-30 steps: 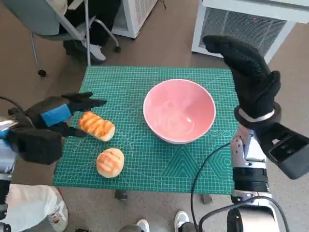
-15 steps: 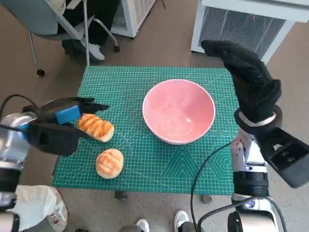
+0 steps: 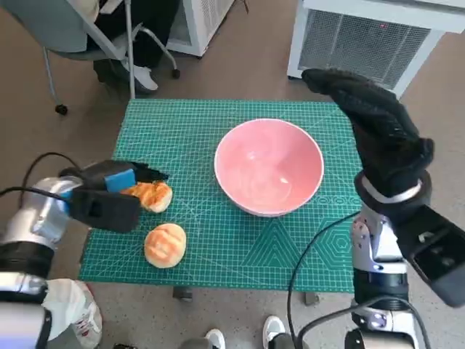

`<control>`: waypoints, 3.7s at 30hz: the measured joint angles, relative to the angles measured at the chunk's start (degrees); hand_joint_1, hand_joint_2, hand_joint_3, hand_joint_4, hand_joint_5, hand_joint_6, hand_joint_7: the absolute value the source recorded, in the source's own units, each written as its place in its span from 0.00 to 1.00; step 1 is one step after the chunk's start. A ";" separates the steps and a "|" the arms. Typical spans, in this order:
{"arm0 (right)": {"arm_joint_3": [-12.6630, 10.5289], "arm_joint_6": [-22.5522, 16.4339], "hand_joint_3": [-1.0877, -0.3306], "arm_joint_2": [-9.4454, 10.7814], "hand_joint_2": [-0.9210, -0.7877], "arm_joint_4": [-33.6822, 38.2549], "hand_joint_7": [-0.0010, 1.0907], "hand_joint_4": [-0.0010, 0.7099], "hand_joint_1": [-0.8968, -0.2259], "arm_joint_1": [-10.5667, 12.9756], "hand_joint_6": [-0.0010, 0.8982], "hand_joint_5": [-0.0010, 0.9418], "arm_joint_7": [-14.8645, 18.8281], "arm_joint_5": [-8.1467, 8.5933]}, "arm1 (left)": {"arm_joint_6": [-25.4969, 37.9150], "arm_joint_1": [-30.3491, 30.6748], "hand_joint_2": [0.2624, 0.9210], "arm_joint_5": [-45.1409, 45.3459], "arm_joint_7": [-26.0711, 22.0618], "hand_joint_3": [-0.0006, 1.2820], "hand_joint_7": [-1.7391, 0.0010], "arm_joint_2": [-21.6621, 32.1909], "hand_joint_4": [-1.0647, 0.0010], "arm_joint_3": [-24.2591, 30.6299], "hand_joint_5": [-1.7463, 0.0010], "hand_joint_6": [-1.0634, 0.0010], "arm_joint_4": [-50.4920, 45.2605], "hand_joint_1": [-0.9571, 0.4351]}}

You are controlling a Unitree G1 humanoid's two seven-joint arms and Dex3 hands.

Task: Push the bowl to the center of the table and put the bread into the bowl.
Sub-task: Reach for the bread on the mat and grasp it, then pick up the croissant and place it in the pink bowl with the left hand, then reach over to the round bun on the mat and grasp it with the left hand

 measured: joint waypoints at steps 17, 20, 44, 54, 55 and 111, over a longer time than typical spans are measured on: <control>0.05 1.45 0.40 -0.02 0.00 -0.79 0.66 0.30 0.49 0.53 0.00 0.05 -0.09 0.43 | -1.45 -2.51 1.00 -0.22 -0.41 0.08 0.34 -0.67 0.47 -1.69 0.28 0.36 2.18 0.69; 0.04 1.71 0.40 -0.03 0.00 -1.02 0.66 0.29 0.49 0.74 0.00 0.05 -0.19 0.42 | -1.63 -2.51 1.00 -1.60 -2.38 0.08 0.37 -0.20 0.49 -0.81 0.24 0.34 0.23 0.69; -0.01 2.09 0.41 -0.19 0.00 -1.41 0.64 0.00 0.48 1.00 0.00 0.52 -0.74 0.35 | -6.05 -17.43 1.00 -13.66 -1.32 0.09 0.29 -5.87 0.47 8.95 0.31 0.39 -14.23 0.69; -0.01 1.94 0.40 -0.35 0.00 -1.48 0.63 0.00 0.50 1.03 0.00 0.52 -0.75 0.27 | -8.95 -20.81 1.00 -10.42 -0.15 0.09 0.27 -13.01 0.49 4.03 0.33 0.38 -10.25 0.69; -0.02 1.93 0.40 -0.38 0.00 -1.48 0.63 0.00 0.50 1.03 0.00 0.52 -0.75 0.27 | -8.95 -20.92 1.00 -10.05 -0.15 0.09 0.27 -13.57 0.49 3.69 0.33 0.38 -9.83 0.69; 0.65 2.18 0.41 -0.51 0.00 -6.39 0.67 0.00 0.50 4.29 0.00 0.53 -4.29 -0.11 | -0.28 13.55 0.90 -24.61 -14.54 0.00 0.97 3.88 0.80 16.22 0.98 0.64 -47.82 0.51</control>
